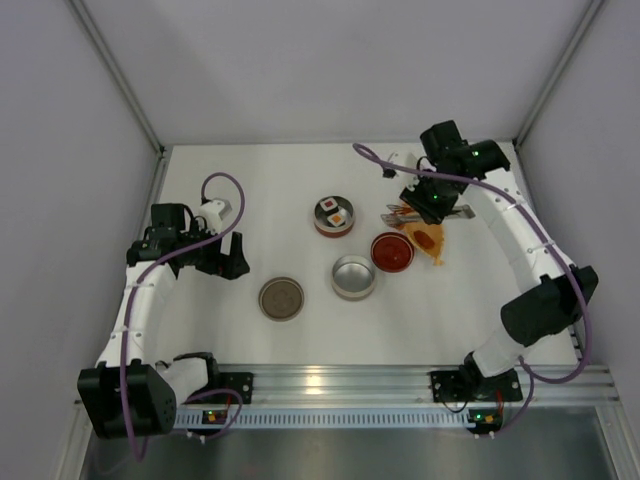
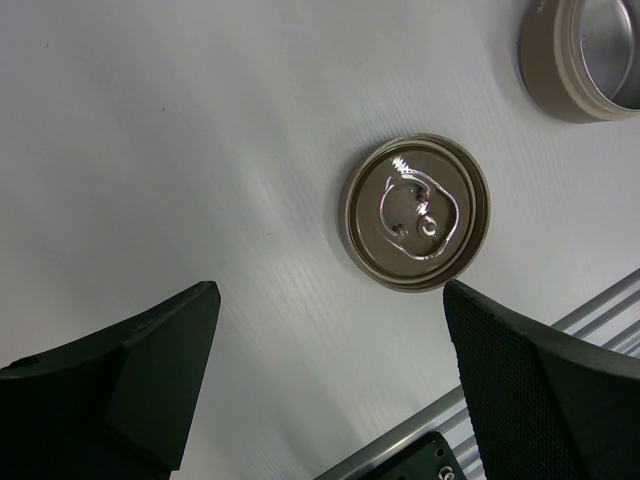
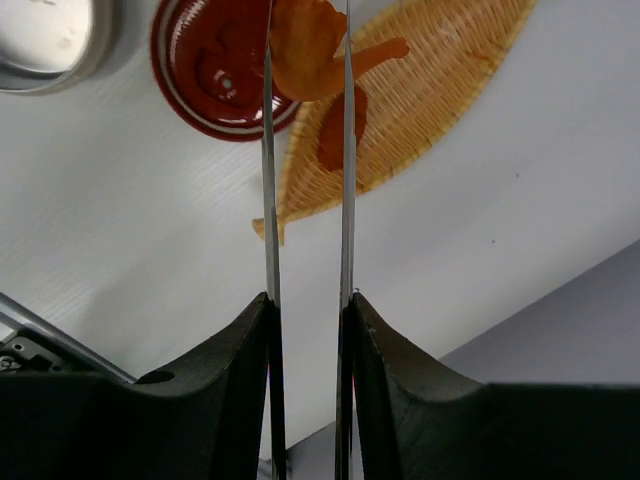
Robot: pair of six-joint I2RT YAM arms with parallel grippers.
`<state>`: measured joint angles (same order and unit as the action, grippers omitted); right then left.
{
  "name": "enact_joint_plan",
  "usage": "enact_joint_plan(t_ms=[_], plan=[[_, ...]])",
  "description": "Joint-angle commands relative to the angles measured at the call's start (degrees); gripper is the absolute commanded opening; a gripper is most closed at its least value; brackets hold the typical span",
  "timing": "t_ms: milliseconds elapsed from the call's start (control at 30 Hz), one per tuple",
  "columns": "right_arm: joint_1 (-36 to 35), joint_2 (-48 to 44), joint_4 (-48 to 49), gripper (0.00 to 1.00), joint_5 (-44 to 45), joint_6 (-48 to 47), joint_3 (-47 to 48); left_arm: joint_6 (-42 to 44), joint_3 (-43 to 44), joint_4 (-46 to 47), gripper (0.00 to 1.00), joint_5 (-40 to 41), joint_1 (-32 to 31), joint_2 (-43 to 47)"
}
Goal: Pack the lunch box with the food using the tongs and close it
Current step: Pick up the fake food from the plate, then place the fake food in the packing box.
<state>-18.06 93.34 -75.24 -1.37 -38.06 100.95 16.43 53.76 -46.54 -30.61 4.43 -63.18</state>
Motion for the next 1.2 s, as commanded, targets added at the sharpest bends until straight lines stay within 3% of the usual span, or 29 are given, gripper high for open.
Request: enact_joint_plan(t_ms=[0,267,467,833,1100,1167], plan=[[-6.1,-4.7,-5.4,0.13,-1.6,4.1,1.6,-0.2,0.3,1.5,0.98,-1.1,0.2,0.1],[-18.6,-6.3,-3.7,0.13,-2.7,10.0,-2.6,-0.2,0.5,1.2,0.98,-0.9,0.1,0.2],[-23.7,-5.8,-1.8,0.14,-2.8,11.8,-6.8,0.3,0.6,0.9,0.98,-0.8,0.1,0.1],[-26.1,-4.8,-1.3,0.17,-2.7,11.5,-9.8,0.8,0.3,1.1,0.98,-0.5,0.1,-0.1],[-26.1,-3.5,-0.6,0.28,-2.1,11.4,-9.5,1.3,-0.5,1.0,0.98,-0.2,0.2,0.2],[-26.1,-3.2,-0.5,0.36,-1.7,11.3,-9.5,1.5,-0.6,1.0,0.98,0.0,0.1,0.5]])
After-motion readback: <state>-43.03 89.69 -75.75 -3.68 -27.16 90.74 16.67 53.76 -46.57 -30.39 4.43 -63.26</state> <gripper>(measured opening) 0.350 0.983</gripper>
